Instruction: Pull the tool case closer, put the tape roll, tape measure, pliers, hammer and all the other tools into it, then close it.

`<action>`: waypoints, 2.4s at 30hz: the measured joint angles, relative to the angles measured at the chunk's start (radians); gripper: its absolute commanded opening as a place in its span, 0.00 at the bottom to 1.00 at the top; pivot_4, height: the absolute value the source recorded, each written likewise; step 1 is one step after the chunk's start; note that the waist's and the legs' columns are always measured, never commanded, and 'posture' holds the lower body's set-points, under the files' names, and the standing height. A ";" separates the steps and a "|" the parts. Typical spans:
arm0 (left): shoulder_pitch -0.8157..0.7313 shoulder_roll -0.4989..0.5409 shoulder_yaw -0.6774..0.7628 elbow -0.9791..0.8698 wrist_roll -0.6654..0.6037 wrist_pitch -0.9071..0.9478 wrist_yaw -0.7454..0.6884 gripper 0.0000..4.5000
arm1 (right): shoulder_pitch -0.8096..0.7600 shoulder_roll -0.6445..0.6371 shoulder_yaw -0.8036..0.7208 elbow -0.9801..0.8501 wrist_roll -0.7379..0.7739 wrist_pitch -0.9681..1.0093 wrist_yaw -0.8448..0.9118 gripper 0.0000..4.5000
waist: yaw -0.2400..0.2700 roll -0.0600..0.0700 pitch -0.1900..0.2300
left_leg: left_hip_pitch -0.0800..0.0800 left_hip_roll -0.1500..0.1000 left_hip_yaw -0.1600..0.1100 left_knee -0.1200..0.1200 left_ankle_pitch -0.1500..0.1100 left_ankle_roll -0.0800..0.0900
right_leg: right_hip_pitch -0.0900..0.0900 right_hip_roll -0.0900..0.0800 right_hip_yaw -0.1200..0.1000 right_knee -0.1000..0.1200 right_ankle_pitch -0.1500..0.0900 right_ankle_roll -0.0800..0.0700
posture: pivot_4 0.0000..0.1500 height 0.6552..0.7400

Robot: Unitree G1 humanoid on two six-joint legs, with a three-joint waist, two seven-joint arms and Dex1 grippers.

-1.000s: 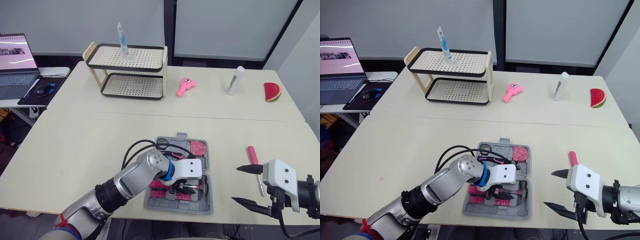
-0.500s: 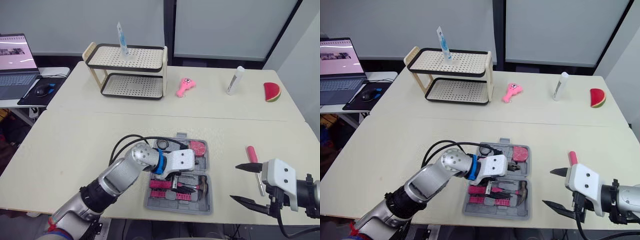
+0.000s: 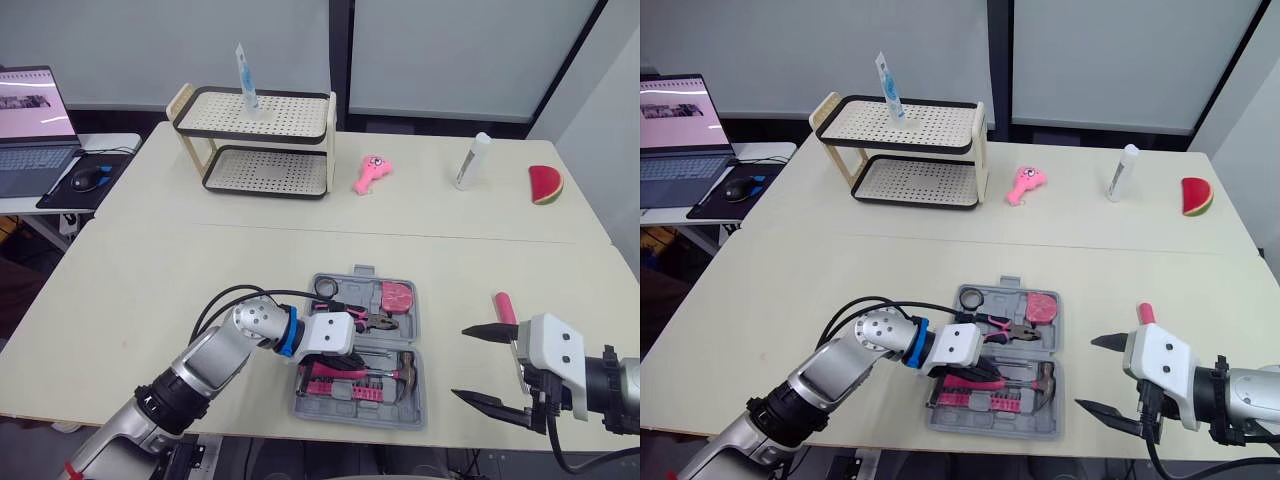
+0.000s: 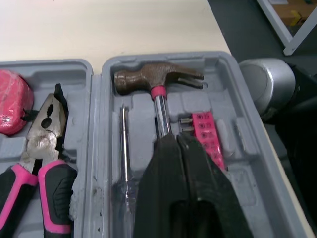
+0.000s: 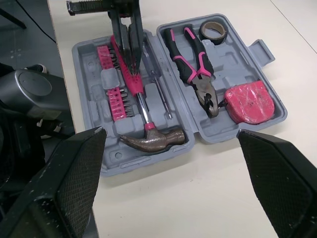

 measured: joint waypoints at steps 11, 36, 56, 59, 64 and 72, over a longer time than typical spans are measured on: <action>0.007 -0.019 -0.021 0.078 0.094 -0.071 0.014 0.01 | 0.001 0.000 0.002 -0.006 0.001 0.004 -0.007 1.00 | 0.000 0.000 0.000 | 0.000 0.000 0.000 0.000 0.000 0.000 | 0.000 0.000 0.000 0.000 0.000 0.000 | 1.00 0.94; 0.143 0.068 0.219 -0.040 -0.083 -0.081 -0.015 0.01 | 0.000 0.022 -0.004 0.012 -0.009 -0.038 -0.021 1.00 | -0.002 0.001 -0.001 | 0.001 0.001 0.000 0.000 0.000 0.000 | 0.000 0.000 0.000 0.001 0.000 0.000 | 1.00 0.94; 0.667 0.026 0.877 0.149 -0.291 -0.197 0.238 0.56 | 0.250 0.398 -0.269 0.454 -0.208 -0.427 -0.129 1.00 | -0.004 0.002 -0.001 | 0.001 0.001 0.003 -0.002 0.000 0.000 | -0.001 -0.002 0.001 0.000 -0.002 -0.002 | 1.00 0.94; 0.718 -0.006 0.901 0.143 -0.291 -0.203 0.283 0.76 | 0.258 0.402 -0.277 0.502 -0.210 -0.464 -0.128 1.00 | -0.004 0.001 -0.001 | 0.003 0.001 0.004 -0.002 0.000 0.000 | 0.000 -0.002 0.003 0.000 -0.007 -0.003 | 1.00 0.94; 0.799 -0.084 0.925 0.075 -0.299 -0.200 0.381 0.99 | 0.282 0.422 -0.277 0.572 -0.208 -0.498 -0.133 1.00 | -0.004 0.001 -0.002 | 0.004 0.001 0.004 -0.003 -0.001 -0.001 | 0.001 -0.002 0.003 0.000 -0.002 -0.003 | 1.00 0.94; 0.882 -0.132 0.943 -0.004 -0.313 -0.199 0.449 0.99 | 0.294 0.427 -0.269 0.579 -0.207 -0.496 -0.151 1.00 | -0.006 0.002 -0.002 | 0.004 0.001 0.004 -0.003 -0.001 -0.001 | 0.000 -0.002 0.003 0.000 -0.008 -0.005 | 1.00 0.94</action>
